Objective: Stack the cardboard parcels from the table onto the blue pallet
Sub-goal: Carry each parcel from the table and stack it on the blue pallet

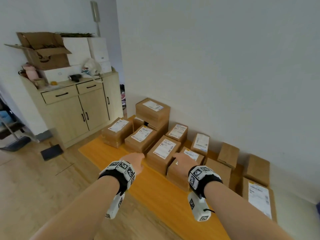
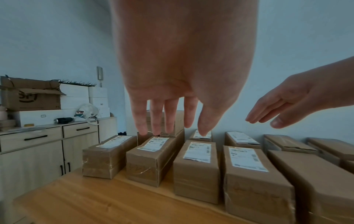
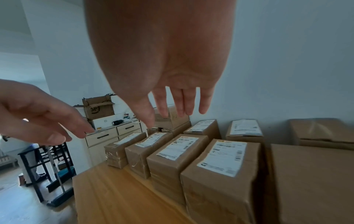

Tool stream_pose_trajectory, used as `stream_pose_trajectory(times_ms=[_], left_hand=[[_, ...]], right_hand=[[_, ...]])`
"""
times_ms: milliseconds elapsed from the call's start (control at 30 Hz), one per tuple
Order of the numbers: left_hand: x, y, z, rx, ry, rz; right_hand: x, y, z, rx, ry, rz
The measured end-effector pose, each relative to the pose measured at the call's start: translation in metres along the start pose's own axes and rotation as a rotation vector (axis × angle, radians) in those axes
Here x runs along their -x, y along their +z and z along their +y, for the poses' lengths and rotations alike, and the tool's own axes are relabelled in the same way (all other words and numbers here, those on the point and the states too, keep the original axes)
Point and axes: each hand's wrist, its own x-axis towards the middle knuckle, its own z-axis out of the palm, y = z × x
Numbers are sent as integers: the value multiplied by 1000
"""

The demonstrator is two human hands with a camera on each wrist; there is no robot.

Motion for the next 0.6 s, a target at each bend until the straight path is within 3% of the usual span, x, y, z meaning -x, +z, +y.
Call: stream_pose_trajectory(times_ms=[300,600], left_hand=[[-120,-40,-66,-15,-7,-27],[-206,-66,-110,36,5,-21]], right_hand=[[-137,-3,-33,-87,11,-30],[-222,-15,-48,-232,37,41]])
